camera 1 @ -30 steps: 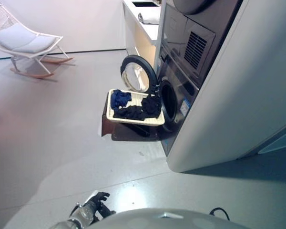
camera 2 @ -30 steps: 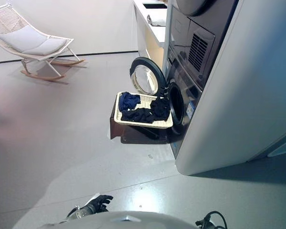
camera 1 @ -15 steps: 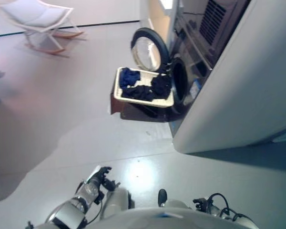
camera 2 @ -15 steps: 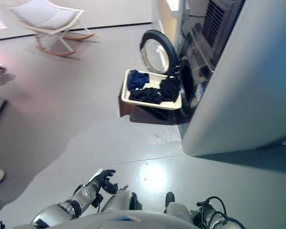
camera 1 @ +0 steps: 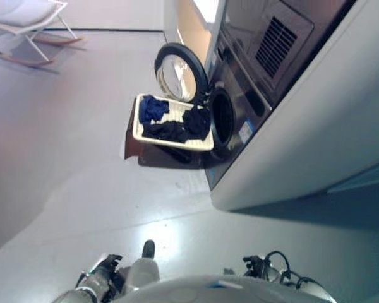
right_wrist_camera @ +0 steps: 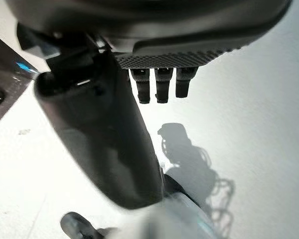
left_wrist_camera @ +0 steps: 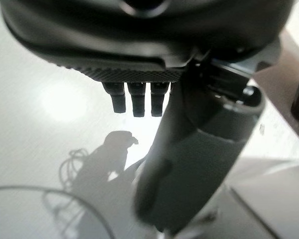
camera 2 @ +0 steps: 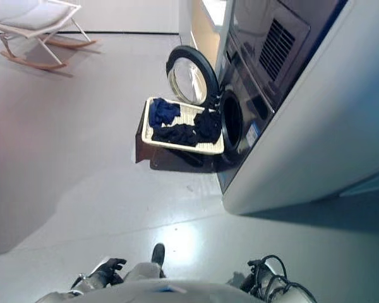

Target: Pick up the clothes and place them into the washing machine

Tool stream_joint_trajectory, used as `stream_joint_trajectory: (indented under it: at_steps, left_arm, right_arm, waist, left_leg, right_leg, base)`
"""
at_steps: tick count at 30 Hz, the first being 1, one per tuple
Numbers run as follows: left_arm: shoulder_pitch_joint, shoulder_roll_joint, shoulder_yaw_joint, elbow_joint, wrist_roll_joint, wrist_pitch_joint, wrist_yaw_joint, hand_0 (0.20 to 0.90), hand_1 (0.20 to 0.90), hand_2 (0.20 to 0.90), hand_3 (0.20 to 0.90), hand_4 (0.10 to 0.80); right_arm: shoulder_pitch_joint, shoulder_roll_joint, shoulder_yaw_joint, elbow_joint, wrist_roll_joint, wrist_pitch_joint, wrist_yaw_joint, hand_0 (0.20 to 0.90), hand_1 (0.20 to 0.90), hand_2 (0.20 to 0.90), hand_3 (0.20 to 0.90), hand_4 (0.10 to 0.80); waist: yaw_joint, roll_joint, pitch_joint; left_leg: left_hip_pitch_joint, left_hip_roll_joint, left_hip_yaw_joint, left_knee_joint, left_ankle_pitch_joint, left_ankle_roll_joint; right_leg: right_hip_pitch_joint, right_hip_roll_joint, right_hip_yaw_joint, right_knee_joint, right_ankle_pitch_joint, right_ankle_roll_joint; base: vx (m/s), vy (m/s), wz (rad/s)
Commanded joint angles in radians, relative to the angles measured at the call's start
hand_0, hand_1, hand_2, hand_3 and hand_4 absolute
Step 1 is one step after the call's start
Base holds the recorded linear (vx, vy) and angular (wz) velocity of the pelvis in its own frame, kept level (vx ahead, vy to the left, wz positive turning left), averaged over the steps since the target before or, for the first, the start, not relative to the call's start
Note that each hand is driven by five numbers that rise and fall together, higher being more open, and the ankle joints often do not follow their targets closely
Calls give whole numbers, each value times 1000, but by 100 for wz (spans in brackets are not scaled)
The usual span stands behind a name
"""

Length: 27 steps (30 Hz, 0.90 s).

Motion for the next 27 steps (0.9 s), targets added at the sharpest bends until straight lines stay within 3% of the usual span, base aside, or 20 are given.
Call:
stream_joint_trajectory:
  at_steps: [1,2,4,6,8,10,13,15,17,18,19,22,25,27]
  left_arm:
    - [-86,7,-28,-23,9,-48,23,900,900,900,900,800]
    - [-96,14,-31,-18,6,-45,27,900,900,900,900,800]
    - [-96,14,-32,-7,9,-41,27,900,900,900,900,800]
    - [-93,13,-33,8,18,-34,23,900,900,900,900,800]
    - [-90,8,-23,26,20,-30,13,900,900,900,900,800]
    - [-82,-5,-17,41,19,-27,6,900,900,900,900,800]
    - [-64,-25,-16,57,28,-28,-10,900,900,900,900,800]
    - [-56,-40,-29,60,38,-32,-21,900,900,900,900,800]
    - [-47,-54,-41,66,60,-31,-32,900,900,900,900,800]
    - [-47,-54,-41,66,60,-31,-32,900,900,900,900,800]
    - [-43,-63,-47,72,54,-36,-33,900,900,900,900,800]
    - [-42,-75,-68,61,55,-36,-35,900,900,900,900,800]
    - [-58,-70,-83,38,50,-46,-32,900,900,900,900,800]
    - [-60,-67,-78,31,45,-47,-27,900,900,900,900,800]
  right_arm:
    - [-12,-24,-12,-60,37,-17,-6,900,900,900,900,800]
    - [-21,-24,-7,-75,37,-20,-5,900,900,900,900,800]
    - [-16,-26,-7,-87,33,-24,-8,900,900,900,900,800]
    - [-9,-32,-20,-73,37,-25,-8,900,900,900,900,800]
    - [7,-38,-34,-37,26,-18,-3,900,900,900,900,800]
    - [18,-42,-53,-8,20,-10,-2,900,900,900,900,800]
    - [46,-44,-85,30,-4,9,4,900,900,900,900,800]
    - [49,-54,-103,26,-6,10,9,900,900,900,900,800]
    - [67,-56,-124,22,8,3,10,900,900,900,900,800]
    - [66,-56,-124,22,8,3,10,900,900,900,900,800]
    - [74,-56,-136,21,23,-2,12,900,900,900,900,800]
    - [63,-57,-134,9,42,-12,6,900,900,900,900,800]
    - [48,-61,-120,-34,64,-30,8,900,900,900,900,800]
    - [42,-62,-112,-44,66,-33,8,900,900,900,900,800]
  waist:
    - [-17,34,-47]
    - [-30,51,-31]
    - [-46,80,-10]
    - [-75,97,12]
    - [-93,113,28]
    - [-114,100,33]
    - [-143,89,51]
    - [-165,98,52]
    - [-199,109,46]
    - [-201,107,45]
    - [-213,117,25]
    - [-222,148,-8]
    - [-232,173,-49]
    - [-227,178,-52]
  left_leg:
    - [-95,-62,-25,-3,36,47]
    - [-73,-62,-25,2,26,55]
    - [-20,-62,-29,4,-3,66]
    - [57,-73,-54,-13,-25,68]
    - [115,-76,-78,-25,-51,63]
    - [165,-106,-100,-33,-79,58]
    - [246,-133,-133,-36,-126,54]
    - [304,-147,-149,-24,-164,47]
    - [364,-148,-191,-4,-188,42]
    - [362,-151,-192,-5,-185,42]
    - [394,-143,-208,4,-192,33]
    - [401,-108,-203,17,-123,-5]
    - [402,-71,-201,52,-59,-56]
    - [398,-67,-208,81,-43,-65]
  right_leg:
    - [-8,-39,99,298,425,26]
    - [-45,-35,93,367,467,15]
    - [-98,-25,67,415,419,3]
    - [-170,21,52,370,269,-22]
    - [-241,47,8,269,170,-33]
    - [-283,55,-1,104,205,-18]
    - [-327,50,-16,-118,317,3]
    - [-358,59,-41,-118,353,11]
    - [-345,83,12,-89,355,-3]
    - [-347,80,11,-89,356,-2]
    - [-335,79,29,-67,369,-6]
    - [-308,97,-3,-57,352,-27]
    - [-269,127,-16,-73,313,-45]
    - [-262,139,-7,-67,297,-52]
  base:
    - [274,368,-13]
    - [255,328,-3]
    - [349,296,12]
    - [426,207,10]
    - [412,114,0]
    - [416,35,30]
    - [479,20,61]
    - [497,23,59]
    - [418,-20,71]
    - [469,-104,99]
    - [390,-121,118]
    - [384,-134,115]
    - [314,-122,14]
    - [200,-80,-38]
